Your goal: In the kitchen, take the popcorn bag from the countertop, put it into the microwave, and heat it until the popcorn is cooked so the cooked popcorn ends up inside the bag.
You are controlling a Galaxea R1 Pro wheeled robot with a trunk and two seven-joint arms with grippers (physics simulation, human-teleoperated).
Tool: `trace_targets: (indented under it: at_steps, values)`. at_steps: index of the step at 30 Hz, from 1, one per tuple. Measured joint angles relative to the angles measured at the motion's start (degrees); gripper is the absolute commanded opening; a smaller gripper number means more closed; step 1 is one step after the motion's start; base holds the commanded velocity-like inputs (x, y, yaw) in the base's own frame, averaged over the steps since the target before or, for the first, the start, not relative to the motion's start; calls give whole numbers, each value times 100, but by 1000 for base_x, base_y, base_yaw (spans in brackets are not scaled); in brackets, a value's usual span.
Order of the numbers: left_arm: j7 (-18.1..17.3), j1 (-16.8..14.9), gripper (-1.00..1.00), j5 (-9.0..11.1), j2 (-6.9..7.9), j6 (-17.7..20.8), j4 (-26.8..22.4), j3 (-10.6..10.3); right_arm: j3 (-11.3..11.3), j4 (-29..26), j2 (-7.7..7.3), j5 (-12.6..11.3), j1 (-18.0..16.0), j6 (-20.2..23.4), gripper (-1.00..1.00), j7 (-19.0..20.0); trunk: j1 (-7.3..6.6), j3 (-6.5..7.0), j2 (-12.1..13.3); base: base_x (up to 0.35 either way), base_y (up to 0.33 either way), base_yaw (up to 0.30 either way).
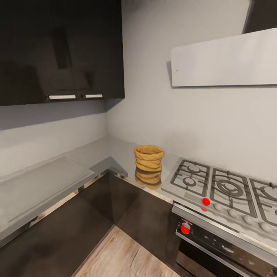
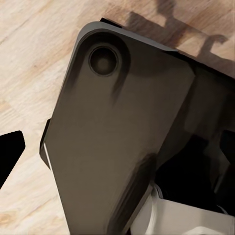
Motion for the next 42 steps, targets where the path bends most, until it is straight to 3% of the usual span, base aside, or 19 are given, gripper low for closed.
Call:
trace_targets:
  at_steps: [42]
  values:
    - [10,0,100,0,-1,-6,1,1,8,11,49,49,2,78,100,17,-924,757,1688,0,0,0]
